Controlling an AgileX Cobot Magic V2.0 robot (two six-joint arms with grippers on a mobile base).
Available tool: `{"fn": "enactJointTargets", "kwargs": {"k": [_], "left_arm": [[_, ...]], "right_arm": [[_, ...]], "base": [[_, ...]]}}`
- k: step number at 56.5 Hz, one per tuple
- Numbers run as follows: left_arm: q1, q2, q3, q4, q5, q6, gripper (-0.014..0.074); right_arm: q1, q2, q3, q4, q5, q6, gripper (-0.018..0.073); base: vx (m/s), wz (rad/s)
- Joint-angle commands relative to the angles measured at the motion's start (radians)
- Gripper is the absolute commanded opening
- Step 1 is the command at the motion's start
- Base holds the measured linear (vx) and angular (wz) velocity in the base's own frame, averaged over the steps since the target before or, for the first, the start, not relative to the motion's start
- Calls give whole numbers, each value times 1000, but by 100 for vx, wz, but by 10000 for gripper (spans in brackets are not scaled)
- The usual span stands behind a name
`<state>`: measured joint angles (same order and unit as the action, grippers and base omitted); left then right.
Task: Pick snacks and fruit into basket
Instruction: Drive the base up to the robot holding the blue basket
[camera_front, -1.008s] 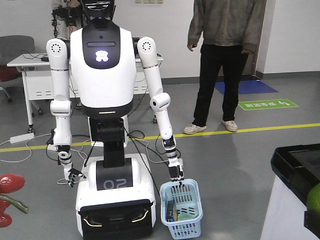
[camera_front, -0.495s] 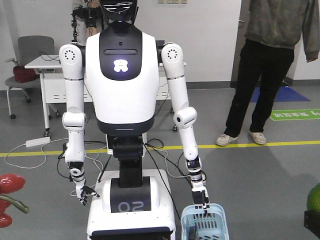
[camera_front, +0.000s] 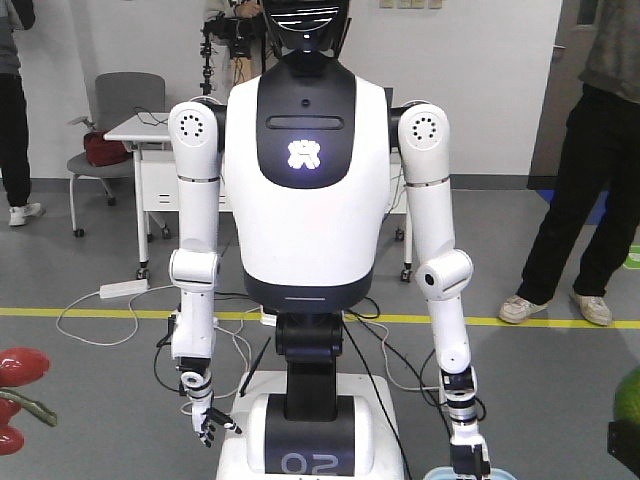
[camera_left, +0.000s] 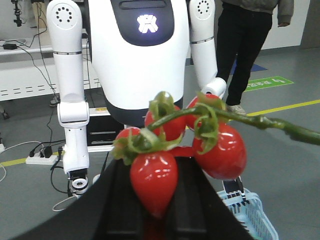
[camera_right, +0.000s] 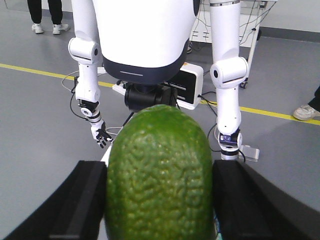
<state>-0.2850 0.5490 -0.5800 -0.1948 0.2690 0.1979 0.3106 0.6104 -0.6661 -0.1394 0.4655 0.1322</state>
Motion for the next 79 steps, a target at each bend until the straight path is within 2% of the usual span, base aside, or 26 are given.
{"fn": "enactJointTargets", "kwargs": {"k": [1,37,79], "left_arm": [[-4,5,-30,-9,-85,-8,2],[-4,5,-30,-9,-85,-8,2],[-4,5,-30,-9,-85,-8,2]], "right_arm": [[-5,4,-30,-14,-88,-6,-9],[-5,4,-30,-14,-88,-6,-9],[-5,4,-30,-14,-88,-6,-9]], "base": [[29,18],[20,2],[4,-4]]}}
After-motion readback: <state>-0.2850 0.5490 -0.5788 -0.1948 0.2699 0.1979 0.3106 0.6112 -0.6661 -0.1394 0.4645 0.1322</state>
